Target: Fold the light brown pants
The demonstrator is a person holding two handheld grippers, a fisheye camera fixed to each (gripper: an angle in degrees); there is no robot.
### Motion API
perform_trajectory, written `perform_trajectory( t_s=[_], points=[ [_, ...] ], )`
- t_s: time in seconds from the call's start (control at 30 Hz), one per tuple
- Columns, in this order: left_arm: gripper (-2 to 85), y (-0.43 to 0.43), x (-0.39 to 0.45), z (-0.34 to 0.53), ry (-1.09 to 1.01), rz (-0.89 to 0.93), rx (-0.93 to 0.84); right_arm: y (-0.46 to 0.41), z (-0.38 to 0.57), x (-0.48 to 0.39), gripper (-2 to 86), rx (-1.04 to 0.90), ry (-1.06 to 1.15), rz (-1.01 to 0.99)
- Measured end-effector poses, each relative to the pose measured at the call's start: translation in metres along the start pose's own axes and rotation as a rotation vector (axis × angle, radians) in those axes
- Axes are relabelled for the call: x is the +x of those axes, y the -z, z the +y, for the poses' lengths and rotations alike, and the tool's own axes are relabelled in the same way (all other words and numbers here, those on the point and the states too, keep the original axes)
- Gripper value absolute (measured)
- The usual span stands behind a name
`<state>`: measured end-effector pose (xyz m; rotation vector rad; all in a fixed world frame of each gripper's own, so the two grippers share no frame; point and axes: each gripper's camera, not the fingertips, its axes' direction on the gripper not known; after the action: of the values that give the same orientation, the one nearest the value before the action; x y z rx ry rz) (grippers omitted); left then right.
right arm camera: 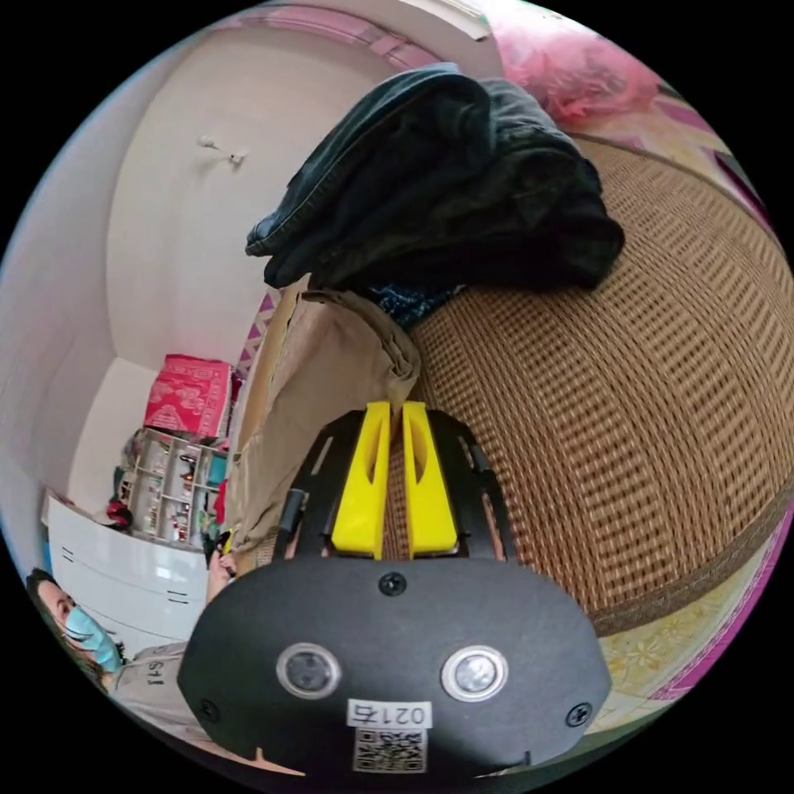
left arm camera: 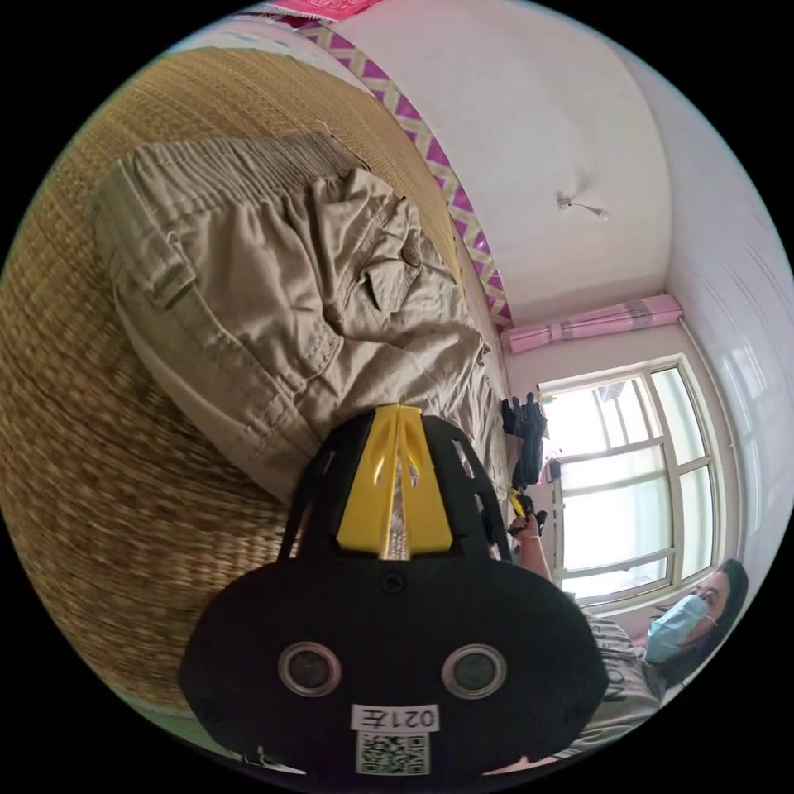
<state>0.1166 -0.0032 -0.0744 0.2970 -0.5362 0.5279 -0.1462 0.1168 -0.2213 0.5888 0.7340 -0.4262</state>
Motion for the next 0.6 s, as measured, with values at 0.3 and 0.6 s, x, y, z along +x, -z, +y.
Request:
perform_trajectory(
  t_s=[0.3, 0.6],
  points=[
    [1.1, 0.021, 0.138, 0.009, -0.712, -0.125, 0.102, -0.079, 0.016, -0.266, 7.1, 0.0, 1.033, 0.407],
    [8.3, -0.083, 0.19, -0.046, -1.048, -0.423, -0.094, -0.285, -0.023, -0.358, 10.5, -0.509, 1.537, 0.491]
  ],
)
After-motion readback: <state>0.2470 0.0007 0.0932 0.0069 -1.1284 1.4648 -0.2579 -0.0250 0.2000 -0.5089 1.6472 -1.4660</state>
